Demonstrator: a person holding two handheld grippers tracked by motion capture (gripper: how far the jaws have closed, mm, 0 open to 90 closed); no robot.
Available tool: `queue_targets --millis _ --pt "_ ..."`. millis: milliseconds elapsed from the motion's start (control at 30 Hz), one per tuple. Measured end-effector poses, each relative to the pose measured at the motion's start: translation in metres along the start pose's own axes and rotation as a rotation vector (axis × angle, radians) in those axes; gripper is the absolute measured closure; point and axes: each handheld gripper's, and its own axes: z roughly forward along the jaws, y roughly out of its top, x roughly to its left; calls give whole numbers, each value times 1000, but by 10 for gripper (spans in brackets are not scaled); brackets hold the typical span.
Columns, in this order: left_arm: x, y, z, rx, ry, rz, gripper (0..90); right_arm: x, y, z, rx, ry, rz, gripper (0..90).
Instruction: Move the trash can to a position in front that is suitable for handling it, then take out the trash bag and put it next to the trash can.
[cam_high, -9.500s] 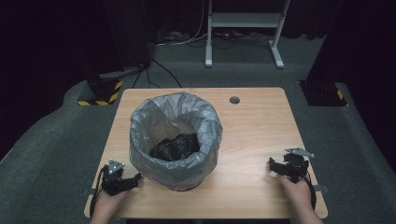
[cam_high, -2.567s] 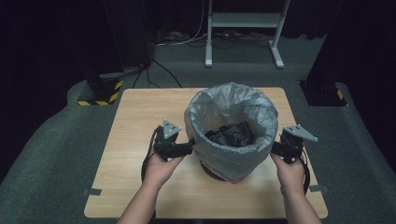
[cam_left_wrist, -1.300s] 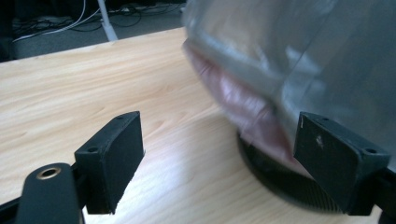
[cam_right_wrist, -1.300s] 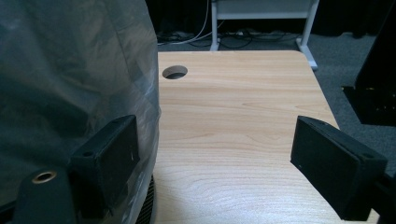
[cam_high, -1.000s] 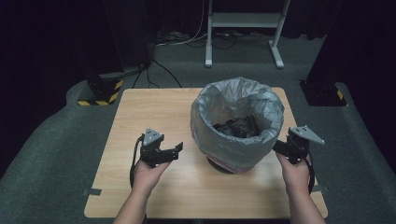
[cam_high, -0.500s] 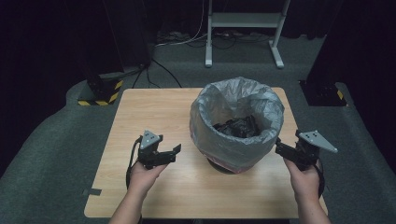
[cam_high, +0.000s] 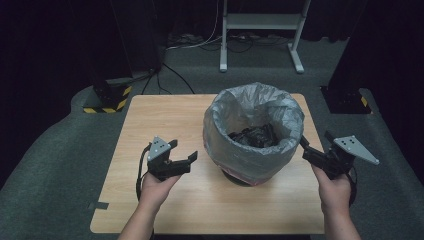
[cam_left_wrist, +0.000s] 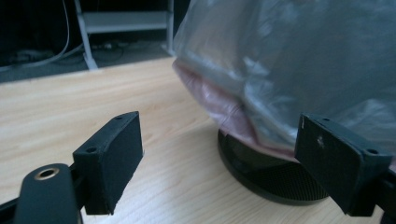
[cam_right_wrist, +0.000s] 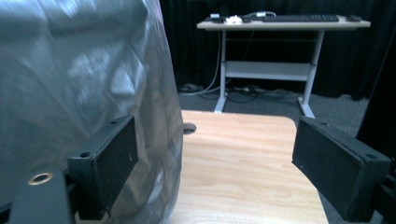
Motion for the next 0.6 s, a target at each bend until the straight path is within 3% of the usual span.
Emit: queue_targets --millis 367,600 --pt "-20 16 -9 -110 -7 29 177 1 27 -19 -115 38 -7 139" --pt "-37 41 -15 -220 -33 35 189 12 43 -35 -189 92 -30 139"
